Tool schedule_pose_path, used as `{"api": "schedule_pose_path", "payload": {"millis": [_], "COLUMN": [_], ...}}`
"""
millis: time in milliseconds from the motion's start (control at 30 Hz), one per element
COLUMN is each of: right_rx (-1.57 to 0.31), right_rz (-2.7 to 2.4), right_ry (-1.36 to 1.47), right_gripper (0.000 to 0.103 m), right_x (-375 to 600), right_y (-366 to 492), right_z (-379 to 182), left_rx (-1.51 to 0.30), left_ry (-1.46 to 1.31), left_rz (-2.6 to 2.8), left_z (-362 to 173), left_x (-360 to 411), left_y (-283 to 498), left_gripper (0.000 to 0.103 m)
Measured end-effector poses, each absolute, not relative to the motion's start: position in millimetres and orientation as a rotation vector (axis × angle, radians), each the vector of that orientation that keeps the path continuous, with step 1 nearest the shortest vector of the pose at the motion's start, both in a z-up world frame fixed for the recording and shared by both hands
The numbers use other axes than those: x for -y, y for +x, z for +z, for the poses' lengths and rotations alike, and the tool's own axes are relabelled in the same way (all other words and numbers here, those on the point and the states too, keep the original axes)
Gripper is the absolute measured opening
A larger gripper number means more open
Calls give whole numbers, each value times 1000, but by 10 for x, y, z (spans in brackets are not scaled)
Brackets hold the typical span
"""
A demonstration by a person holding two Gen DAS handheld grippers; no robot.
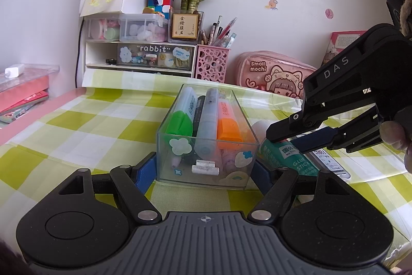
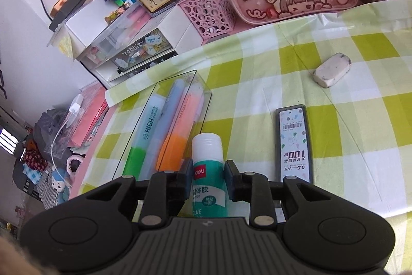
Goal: Organize stationery
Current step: 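Lift the glue stick with the right gripper toward the clear tray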
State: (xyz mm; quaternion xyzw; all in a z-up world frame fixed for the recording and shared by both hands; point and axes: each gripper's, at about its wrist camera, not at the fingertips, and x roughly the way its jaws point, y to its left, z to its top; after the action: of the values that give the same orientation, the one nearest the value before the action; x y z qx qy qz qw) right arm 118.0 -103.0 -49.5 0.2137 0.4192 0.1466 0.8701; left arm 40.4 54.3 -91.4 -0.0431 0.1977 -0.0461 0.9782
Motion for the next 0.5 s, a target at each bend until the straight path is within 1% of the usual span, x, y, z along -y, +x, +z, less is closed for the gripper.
{"api": "schedule_pose_path", "payload": {"millis": [333, 367, 400, 433, 500], "right_rx": [-766, -759, -751, -743, -728], "right_rz": [274, 280, 284, 292, 331], "right_ry": [494, 506, 514, 523, 564], "right_gripper": [24, 22, 15, 4, 3], "right_x": [1125, 1122, 1116, 1113, 1116], "right_y": [1204, 1215, 1224, 1237, 1270], "right_z": [-40, -2, 35, 66, 112], "left_rx": [-397, -397, -397, -397, -397], "left_ry": [-92, -92, -91, -91, -91], "left_rz": [-98, -98, -98, -98, -98], "left_z": [-918, -919, -919, -918, -919], "left_x": [-562, -562, -562, -562, -562], "left_y": [408, 408, 405, 406, 405], "left_gripper": [75, 75, 75, 75, 75]}}
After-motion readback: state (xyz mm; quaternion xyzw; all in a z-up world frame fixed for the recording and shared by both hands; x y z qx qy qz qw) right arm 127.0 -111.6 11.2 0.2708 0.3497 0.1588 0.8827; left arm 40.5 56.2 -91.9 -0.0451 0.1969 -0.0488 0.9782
